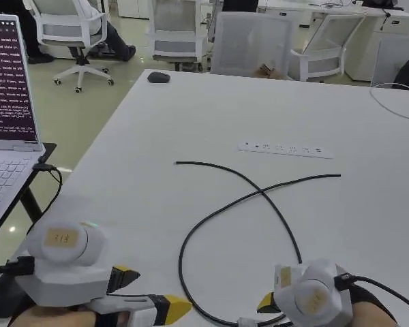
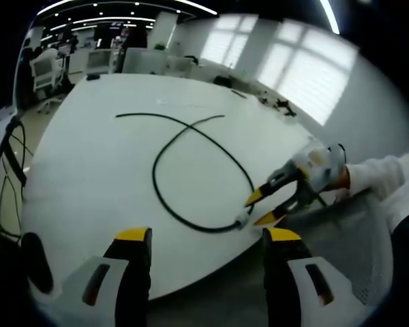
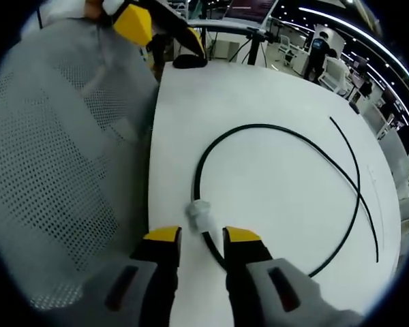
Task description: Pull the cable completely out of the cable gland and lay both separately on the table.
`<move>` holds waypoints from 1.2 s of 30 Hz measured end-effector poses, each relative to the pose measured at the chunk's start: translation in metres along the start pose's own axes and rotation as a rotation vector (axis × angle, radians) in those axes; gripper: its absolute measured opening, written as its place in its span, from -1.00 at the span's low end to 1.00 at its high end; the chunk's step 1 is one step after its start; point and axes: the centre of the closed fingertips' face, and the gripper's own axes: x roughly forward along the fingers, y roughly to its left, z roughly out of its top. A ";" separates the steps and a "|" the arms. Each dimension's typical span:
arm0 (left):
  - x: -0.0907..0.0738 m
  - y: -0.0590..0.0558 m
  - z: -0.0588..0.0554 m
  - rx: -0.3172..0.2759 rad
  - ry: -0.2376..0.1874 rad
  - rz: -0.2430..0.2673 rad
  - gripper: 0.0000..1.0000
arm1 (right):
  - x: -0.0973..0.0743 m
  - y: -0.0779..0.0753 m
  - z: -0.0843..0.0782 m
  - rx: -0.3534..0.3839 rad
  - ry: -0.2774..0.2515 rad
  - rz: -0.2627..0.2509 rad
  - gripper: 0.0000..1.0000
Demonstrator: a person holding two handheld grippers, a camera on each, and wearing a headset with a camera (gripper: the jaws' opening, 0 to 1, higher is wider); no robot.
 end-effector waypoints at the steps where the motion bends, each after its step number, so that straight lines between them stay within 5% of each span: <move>1: 0.000 0.000 0.000 -0.002 0.001 0.001 0.33 | 0.001 0.000 0.000 -0.003 -0.002 0.003 -0.51; 18: 0.001 0.001 -0.001 0.005 0.008 0.002 0.29 | 0.011 -0.001 0.002 0.056 -0.073 0.016 -0.75; 29: 0.001 -0.023 0.019 0.155 -0.080 -0.061 0.15 | -0.045 -0.014 0.041 0.005 -0.199 -0.055 -0.77; 36: -0.005 -0.040 0.041 0.230 -0.181 -0.116 0.01 | -0.080 -0.014 0.067 -0.100 -0.220 -0.104 -0.77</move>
